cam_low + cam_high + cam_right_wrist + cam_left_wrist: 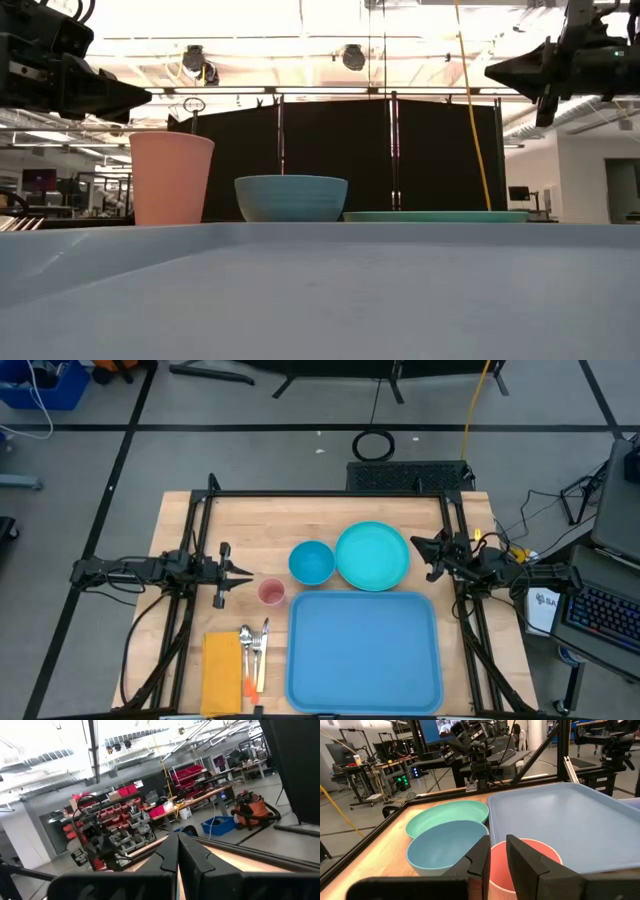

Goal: Set up tray
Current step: Put the light blue plate on the blue serving tray

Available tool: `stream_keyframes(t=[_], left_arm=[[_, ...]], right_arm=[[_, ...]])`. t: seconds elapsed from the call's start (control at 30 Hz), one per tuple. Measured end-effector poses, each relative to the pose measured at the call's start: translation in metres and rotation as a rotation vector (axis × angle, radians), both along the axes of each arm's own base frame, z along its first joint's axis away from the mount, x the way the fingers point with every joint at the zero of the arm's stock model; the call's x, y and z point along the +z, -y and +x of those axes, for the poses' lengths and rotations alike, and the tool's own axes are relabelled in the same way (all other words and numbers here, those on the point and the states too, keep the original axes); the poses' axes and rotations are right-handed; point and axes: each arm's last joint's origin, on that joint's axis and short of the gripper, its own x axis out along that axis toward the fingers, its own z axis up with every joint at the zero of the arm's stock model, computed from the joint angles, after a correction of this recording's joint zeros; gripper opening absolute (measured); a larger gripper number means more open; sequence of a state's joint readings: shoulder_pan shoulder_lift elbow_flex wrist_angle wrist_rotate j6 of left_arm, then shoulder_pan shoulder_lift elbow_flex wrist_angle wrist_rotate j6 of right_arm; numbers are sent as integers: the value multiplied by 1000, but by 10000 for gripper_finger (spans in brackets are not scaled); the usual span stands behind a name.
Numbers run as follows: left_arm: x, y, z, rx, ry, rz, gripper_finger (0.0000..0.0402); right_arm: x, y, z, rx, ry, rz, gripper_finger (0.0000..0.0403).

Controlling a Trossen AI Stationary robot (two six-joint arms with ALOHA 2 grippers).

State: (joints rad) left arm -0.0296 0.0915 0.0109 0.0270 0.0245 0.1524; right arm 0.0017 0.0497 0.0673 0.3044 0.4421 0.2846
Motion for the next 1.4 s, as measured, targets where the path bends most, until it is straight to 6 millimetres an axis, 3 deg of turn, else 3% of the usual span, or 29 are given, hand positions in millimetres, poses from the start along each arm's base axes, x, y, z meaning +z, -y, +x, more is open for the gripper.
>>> stream_keyframes(t=[0.17,0.27,0.37,0.5,0.57,0.7,0.9,1.03,1.27,1.4], left_arm=[[0,0,0,0,0,0,67],[0,0,0,0,0,0,67],[0,0,0,0,0,0,67],[0,0,0,0,0,0,67],[0,0,0,0,0,0,67],[0,0,0,0,0,0,67],[0,0,0,0,0,0,67],[0,0,0,0,0,0,67],[0,0,0,0,0,0,67],[0,0,0,0,0,0,67]], right_arm=[[0,-2,4,73,11,42,0],[2,-4,7,138,7,-41,0],[-1,-7,14,206,-60,-135,0],[-12,-5,24,160,-214,-202,7],[-18,-5,29,149,-296,-224,24],[-13,-6,44,164,-352,-227,78],[10,-17,75,227,-426,-293,188],[24,-26,99,265,-549,-350,237],[39,-42,132,279,-869,-366,240],[39,-46,143,289,-1006,-282,230]])
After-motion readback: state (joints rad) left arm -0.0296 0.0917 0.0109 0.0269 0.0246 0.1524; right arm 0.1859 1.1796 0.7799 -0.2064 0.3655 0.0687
